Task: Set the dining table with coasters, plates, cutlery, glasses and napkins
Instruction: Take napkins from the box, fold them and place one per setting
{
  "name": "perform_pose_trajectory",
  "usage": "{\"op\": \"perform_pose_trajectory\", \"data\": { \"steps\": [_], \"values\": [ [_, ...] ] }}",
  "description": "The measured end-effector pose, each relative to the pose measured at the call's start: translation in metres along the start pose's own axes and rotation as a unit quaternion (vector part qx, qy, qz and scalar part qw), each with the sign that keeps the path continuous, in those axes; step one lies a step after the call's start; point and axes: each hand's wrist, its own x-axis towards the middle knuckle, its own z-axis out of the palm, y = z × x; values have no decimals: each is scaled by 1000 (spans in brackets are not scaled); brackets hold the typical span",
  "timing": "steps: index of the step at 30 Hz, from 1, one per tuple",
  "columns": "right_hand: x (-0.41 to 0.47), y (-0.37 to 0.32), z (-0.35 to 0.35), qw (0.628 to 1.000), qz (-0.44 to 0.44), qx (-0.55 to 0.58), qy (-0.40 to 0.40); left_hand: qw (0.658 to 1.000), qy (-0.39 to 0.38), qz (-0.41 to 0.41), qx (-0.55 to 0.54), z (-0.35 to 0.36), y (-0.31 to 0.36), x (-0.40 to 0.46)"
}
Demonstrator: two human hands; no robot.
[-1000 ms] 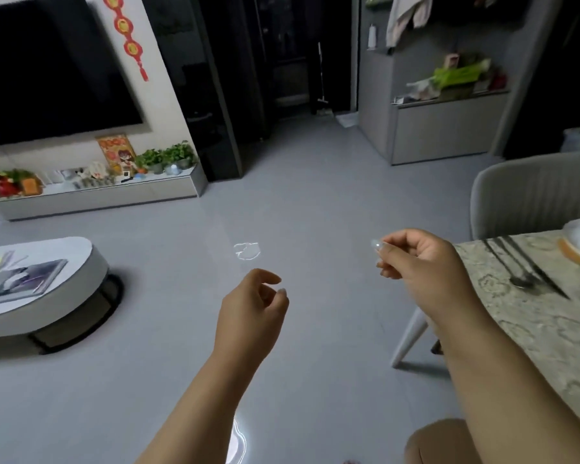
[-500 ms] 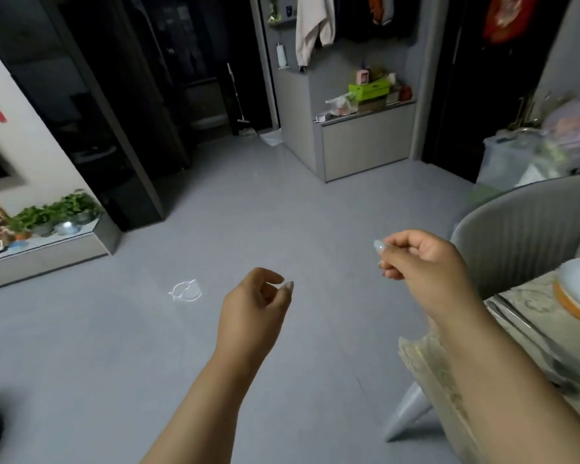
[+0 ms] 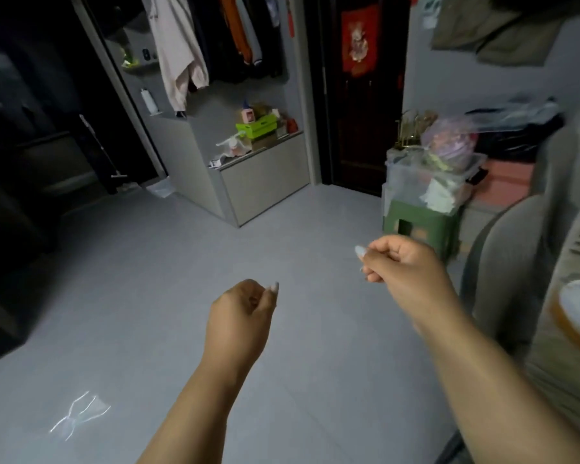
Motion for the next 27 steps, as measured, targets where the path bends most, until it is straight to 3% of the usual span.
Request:
{"op": "perform_pose_trajectory", "data": {
  "steps": [12, 20, 27],
  "values": [
    [203, 42, -13, 987, 19, -26, 156, 984, -126, 124, -2, 137, 36, 227],
    [347, 66, -49, 968, 43, -54, 242, 967, -183, 161, -75, 238, 88, 365],
    [450, 91, -72, 950, 89, -77, 291, 951, -236, 185, -70, 325, 119, 473]
  ]
}}
